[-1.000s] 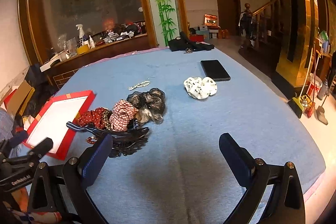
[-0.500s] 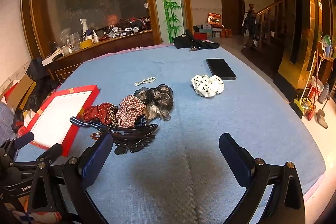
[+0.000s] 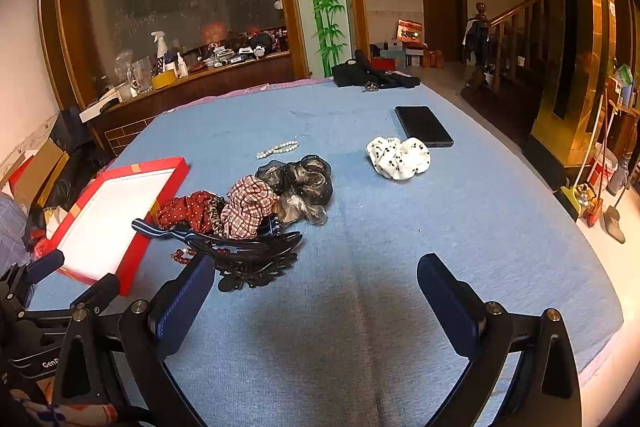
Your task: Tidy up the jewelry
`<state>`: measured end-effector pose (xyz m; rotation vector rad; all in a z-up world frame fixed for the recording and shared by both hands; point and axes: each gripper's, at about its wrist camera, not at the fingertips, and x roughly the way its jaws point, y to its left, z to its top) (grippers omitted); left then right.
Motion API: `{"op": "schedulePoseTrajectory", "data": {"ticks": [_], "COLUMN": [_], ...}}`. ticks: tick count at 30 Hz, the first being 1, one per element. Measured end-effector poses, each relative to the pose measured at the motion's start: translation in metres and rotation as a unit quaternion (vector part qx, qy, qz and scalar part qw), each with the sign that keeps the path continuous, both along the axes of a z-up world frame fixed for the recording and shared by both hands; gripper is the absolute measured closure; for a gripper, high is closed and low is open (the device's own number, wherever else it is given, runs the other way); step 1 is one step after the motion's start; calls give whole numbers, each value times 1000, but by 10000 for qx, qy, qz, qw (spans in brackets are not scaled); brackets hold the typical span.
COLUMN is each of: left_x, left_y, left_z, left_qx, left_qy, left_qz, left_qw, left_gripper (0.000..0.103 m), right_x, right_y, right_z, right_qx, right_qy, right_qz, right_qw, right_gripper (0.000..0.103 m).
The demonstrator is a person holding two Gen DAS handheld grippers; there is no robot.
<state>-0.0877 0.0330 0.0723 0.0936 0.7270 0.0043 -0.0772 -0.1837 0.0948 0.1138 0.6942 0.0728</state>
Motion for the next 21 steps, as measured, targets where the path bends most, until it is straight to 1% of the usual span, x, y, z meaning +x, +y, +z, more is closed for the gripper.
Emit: {"op": "schedulePoseTrajectory", "data": {"ticks": [21], "left_x": [5], "left_y": [-3], "left_z": [-10], "left_qx": [101], "left_qy": [134], "left_qz": [-7], "left_qw": [9999], "left_gripper": [0], "right_x": [5], "right_y": [3], "right_z": [-7], "right_qx": [14], "right_qy": [128], "right_qz": [45], "right_qw": [9999], "right_gripper": [0]}}
